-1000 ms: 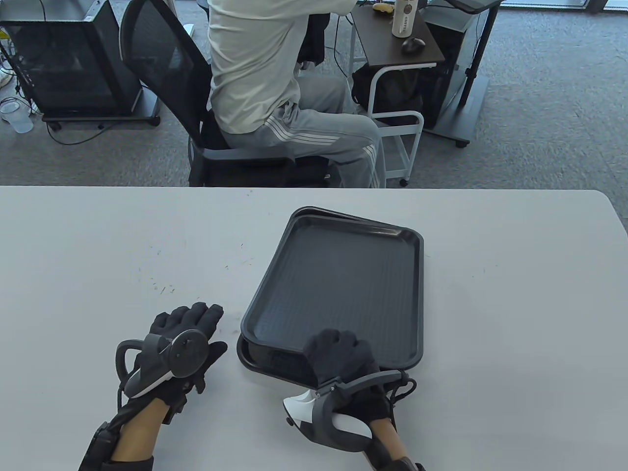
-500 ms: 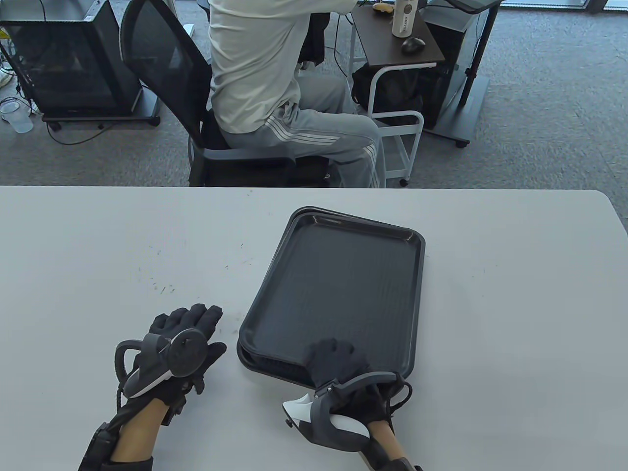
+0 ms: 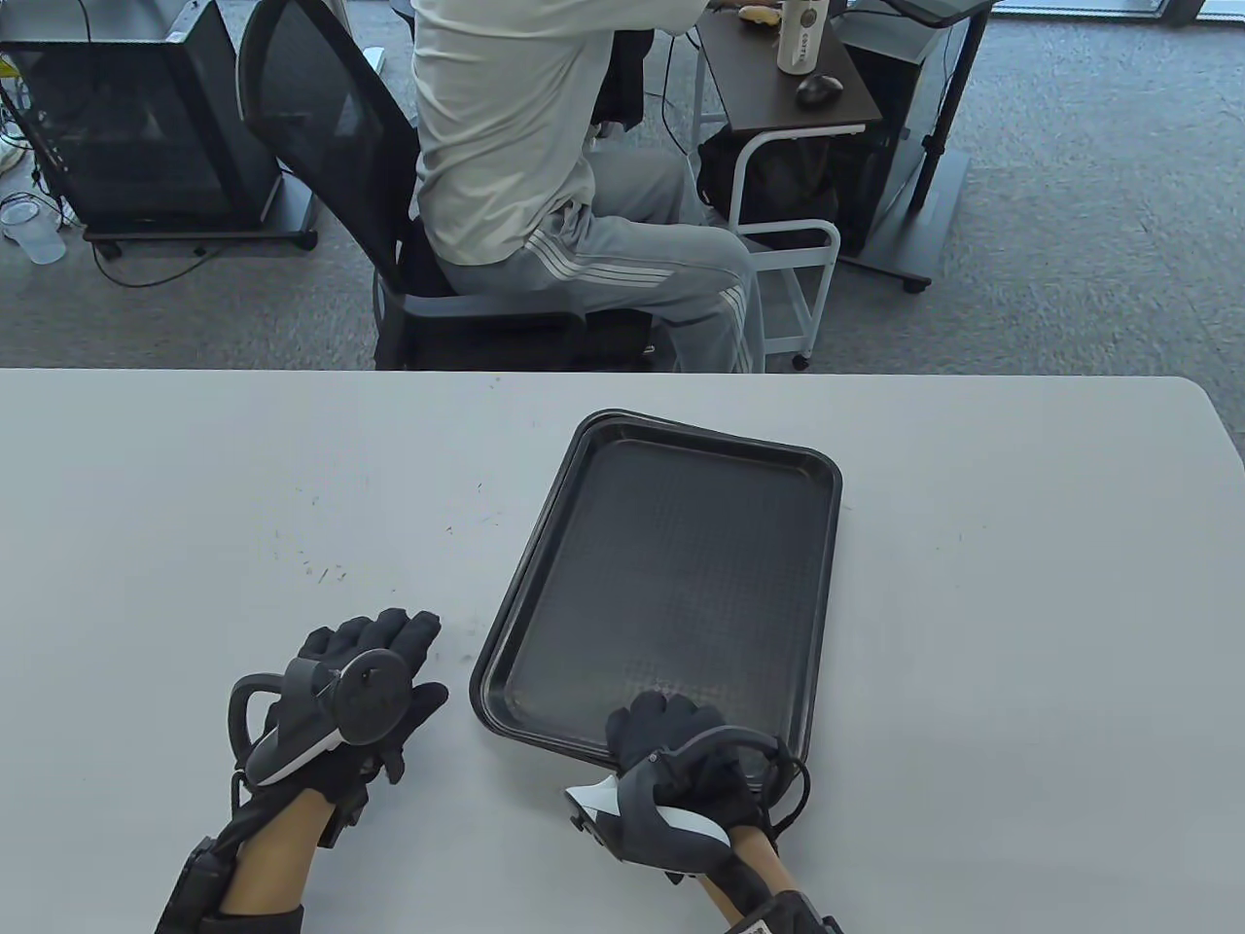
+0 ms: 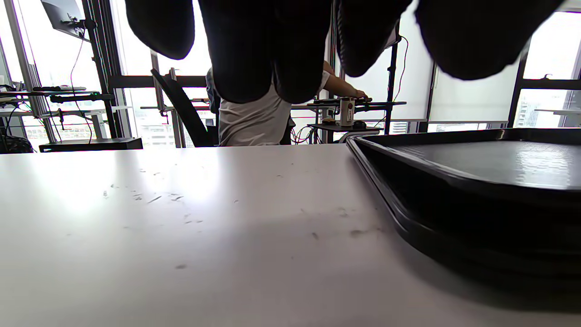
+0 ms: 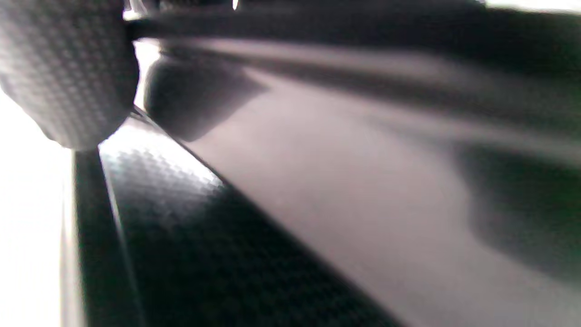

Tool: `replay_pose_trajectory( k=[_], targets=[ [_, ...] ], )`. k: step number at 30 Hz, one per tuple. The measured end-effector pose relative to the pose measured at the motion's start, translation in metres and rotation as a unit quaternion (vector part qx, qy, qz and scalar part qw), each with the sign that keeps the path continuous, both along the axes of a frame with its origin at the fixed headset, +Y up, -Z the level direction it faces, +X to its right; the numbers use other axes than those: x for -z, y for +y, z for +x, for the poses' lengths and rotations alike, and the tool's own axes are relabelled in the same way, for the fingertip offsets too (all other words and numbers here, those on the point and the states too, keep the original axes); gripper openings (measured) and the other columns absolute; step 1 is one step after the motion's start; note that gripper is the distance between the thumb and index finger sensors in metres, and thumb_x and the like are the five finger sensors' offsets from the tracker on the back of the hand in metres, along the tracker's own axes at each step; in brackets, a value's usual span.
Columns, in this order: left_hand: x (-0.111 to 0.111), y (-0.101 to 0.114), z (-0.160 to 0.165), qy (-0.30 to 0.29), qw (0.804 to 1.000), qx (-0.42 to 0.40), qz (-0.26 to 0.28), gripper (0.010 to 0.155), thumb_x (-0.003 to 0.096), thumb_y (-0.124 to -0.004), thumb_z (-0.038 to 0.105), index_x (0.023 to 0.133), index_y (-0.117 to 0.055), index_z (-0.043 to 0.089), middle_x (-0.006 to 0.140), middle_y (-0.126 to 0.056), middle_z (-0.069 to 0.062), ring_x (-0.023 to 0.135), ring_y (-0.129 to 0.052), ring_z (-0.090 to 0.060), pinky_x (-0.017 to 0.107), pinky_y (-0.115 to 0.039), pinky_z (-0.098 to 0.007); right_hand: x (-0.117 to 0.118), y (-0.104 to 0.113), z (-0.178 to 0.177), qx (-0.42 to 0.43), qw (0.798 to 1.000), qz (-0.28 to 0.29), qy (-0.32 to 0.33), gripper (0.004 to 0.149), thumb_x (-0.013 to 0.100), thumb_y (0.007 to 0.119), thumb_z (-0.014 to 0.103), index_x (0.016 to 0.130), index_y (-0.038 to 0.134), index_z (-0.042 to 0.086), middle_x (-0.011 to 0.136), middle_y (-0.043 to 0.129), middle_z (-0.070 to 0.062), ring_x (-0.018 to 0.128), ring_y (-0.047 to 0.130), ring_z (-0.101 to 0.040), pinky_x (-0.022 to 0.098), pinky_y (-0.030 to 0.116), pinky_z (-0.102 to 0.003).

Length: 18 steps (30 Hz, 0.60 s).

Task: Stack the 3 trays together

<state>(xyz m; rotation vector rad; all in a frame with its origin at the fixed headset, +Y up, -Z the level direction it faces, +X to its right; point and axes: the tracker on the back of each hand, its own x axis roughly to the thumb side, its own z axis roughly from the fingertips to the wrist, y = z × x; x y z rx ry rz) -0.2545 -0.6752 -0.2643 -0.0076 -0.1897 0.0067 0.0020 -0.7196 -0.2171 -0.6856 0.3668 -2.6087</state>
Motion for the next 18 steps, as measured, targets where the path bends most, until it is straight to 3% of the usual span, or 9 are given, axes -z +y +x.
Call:
replay_pose_trajectory(
  k=[18],
  targets=[
    [0.0023, -0.0043, 0.0018, -0.001, 1.0, 0.004, -0.029, 0.072, 0.0399, -0.08, 0.059, 0.107, -0.069, 0.037, 0.114, -0.078, -0.001, 0.104, -0.082, -0.035, 0.078, -0.06, -0.059, 0.0023, -0.0101, -0.003, -0.015, 0.998, -0.065, -0.012, 0.059, 0.03, 0.088, 0.061, 0.084, 0.082, 0.037, 0.086, 0.097, -0.001, 0.06, 0.109, -0.02, 0.034, 0.093, -0.036]
  ],
)
